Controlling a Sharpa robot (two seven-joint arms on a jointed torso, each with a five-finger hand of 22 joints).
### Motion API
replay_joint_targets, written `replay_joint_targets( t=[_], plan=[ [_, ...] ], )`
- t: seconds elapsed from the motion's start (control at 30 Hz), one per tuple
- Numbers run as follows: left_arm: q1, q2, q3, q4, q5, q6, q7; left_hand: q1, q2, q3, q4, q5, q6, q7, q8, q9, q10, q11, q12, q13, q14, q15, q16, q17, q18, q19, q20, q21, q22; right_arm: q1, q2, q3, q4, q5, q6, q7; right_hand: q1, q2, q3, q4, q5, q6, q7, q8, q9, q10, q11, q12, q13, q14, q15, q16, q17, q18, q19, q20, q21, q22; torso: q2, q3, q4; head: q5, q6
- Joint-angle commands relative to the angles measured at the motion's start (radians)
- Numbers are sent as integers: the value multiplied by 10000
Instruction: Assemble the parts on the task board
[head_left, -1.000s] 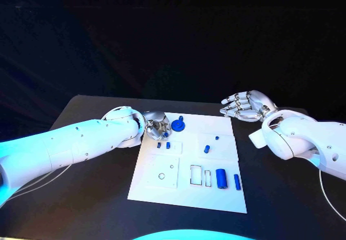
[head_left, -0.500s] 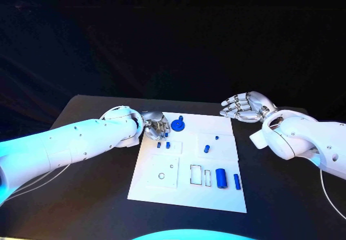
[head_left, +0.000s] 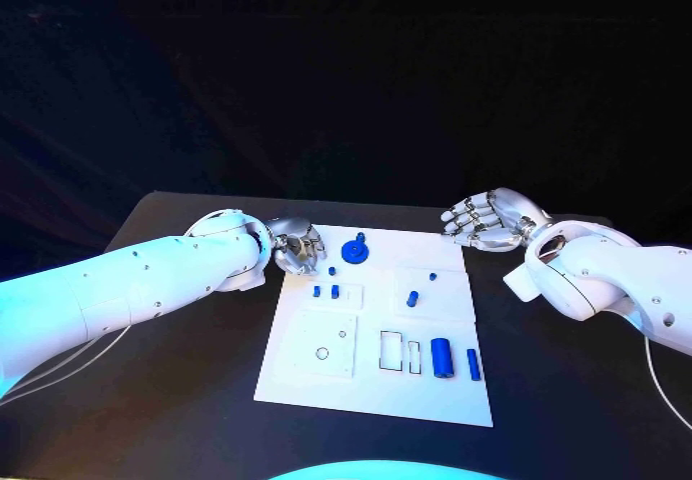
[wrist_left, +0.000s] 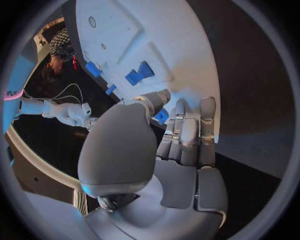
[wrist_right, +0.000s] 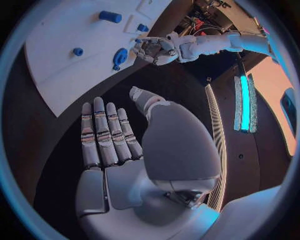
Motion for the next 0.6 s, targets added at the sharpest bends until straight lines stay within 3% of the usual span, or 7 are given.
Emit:
replay_joint_targets(
  t=[0.03, 0.17, 0.23, 0.3, 0.43, 0.5, 0.6],
  plan=[
    [-34, -98, 22, -71, 662, -421, 256, 194, 58, 67, -59, 27, 264, 176, 142, 52, 101, -62, 218, 112, -42, -63, -21, 12, 24, -17, -14, 4, 31, -6, 6, 1, -33, -1258, 687, -199, 108, -10, 117, -129, -28, 165, 306, -55, -31, 222, -64, -77, -2, 246, -78, 136, -8, 151, 370, -117, 158, 23, 5, -3, -3, -11, 9],
    [-30, -337, 116, -8, 1999, -929, 769, 426, 200, 398, -213, 41, 898, 461, 457, 163, 351, -183, 417, 213, -77, -176, -79, -133, 54, -100, -126, -19, -66, -7, 26, 1, -54, -2358, 818, -285, 283, 20, 695, -449, -39, 743, 109, -115, -79, 1043, -353, -205, -20, 1372, -510, 703, 235, 138, 1434, -612, 808, 273, 2, 6, -12, -72, 13],
    [-28, -517, 166, 93, 3085, -1189, 1165, 455, 237, 476, -264, 38, 1070, 508, 535, 196, 511, -199, 489, 241, -91, -206, -125, -266, 67, -117, -163, -26, -121, -7, 45, 1, -54, -3038, 860, -333, 314, 41, 702, -606, -60, 974, 47, -156, -102, 1402, -484, -328, -14, 1933, -717, 1002, 432, 129, 1871, -839, 1218, 500, 0, 10, -16, -210, 15],
    [-27, -673, 192, 206, 4165, -1367, 1535, 466, 263, 562, -333, 39, 1185, 541, 559, 210, 567, -158, 488, 241, -440, -184, -452, -998, 157, -478, -178, -316, -624, -7, 63, 1, -43, -3656, 907, -400, 331, 100, 501, -812, -70, 1268, -105, -249, -151, 2029, -670, -494, -3, 2709, -1010, 1480, 785, 107, 2373, -1178, 1947, 972, -1, 10, -8, -343, 11],
    [-26, -992, 221, 505, 6499, -1515, 2309, 468, 298, 642, -458, 40, 1186, 648, 488, 188, 420, -36, 335, 162, -1454, -114, -1413, -2795, 151, -691, -140, -549, -743, -13, 110, 1, -2, -4985, 1108, -668, 253, 192, 180, -1035, -56, 1801, -293, -448, -249, 2883, -938, -935, 40, 3708, -1290, 2325, 1538, 86, 2666, -1612, 3282, 1976, 8, 3, 7, -510, 4],
    [-26, -1166, 229, 703, 7765, -1395, 2740, 391, 319, 616, -493, 48, 1127, 707, 411, 162, 307, 31, 221, 93, -1938, -63, -1965, -3661, 151, -811, -88, -705, -829, -23, 147, -1, 17, -5674, 1229, -875, 181, 231, 120, -1069, -37, 2027, -381, -530, -275, 3225, -1027, -1101, 76, 4000, -1397, 2825, 1979, 74, 2714, -1725, 3841, 2418, 9, -7, 10, -599, 6],
    [-30, -1442, 236, 1071, 9375, -1055, 3337, 220, 307, 503, -426, 53, 1083, 736, 367, 151, 200, 71, 133, 41, -2146, -11, -2222, -4033, 146, -879, -38, -840, -909, -67, 225, -6, 6, -6615, 1344, -1192, 38, 139, 195, -1103, -38, 2222, -438, -782, -327, 3509, -1055, -1573, 110, 4027, -1459, 3736, 2823, 69, 2547, -1803, 4623, 3109, 9, -19, -2, -703, -12]
  ],
)
